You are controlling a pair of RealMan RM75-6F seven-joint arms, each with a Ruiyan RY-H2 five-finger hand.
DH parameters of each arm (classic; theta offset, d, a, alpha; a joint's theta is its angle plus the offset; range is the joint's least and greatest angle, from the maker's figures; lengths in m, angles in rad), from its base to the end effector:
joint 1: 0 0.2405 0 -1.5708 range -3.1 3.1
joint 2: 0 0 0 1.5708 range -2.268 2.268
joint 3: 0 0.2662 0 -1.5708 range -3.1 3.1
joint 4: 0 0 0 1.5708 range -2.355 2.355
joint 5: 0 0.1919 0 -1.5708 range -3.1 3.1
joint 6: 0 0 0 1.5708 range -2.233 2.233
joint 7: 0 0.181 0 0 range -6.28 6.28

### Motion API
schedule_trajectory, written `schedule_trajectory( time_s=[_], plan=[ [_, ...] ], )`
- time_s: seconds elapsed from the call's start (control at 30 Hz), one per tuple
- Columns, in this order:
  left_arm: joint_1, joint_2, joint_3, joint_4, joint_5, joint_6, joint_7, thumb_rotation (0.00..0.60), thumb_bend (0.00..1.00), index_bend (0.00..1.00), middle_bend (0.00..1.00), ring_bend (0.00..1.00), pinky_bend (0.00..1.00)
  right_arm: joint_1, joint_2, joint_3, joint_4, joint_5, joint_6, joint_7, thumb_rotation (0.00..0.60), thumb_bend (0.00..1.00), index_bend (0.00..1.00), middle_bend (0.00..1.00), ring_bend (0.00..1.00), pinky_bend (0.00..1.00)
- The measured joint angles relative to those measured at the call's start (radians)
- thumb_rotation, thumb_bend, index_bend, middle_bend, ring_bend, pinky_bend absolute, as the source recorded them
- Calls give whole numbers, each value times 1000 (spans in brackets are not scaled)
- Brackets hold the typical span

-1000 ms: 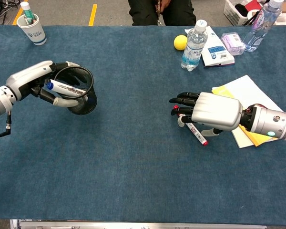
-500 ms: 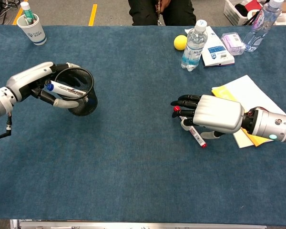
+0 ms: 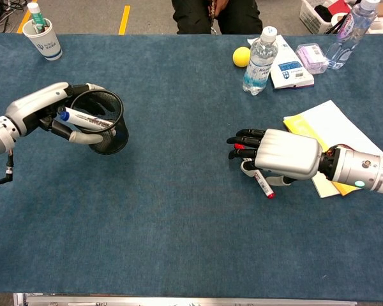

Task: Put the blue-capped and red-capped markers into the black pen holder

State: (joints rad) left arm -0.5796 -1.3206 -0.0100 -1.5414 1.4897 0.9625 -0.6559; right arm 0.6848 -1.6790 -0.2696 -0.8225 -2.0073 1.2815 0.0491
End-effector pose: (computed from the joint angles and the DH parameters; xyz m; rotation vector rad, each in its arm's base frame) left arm -0.2107 0.3183 0.0273 -1.7009 -1.7167 -1.2108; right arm -0.2119 -0.2901 -0.0608 2.5320 -0.1236 0.9127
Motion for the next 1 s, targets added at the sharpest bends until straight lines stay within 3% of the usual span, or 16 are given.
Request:
schedule_trajectory(
  time_s=[0.57,1.0],
  plan=[
    [-1,-2,-4,6,3,5,-8,541,168,216,351,298,224,-2,21,22,-39,32,24,20,600,218,611,292,114,136],
    [-10,-24,-15,27,-20,-19,-16,543,167,216,351,299,224,0,120,120,-280,135,59,100,600,218,658,324,125,137]
  ],
)
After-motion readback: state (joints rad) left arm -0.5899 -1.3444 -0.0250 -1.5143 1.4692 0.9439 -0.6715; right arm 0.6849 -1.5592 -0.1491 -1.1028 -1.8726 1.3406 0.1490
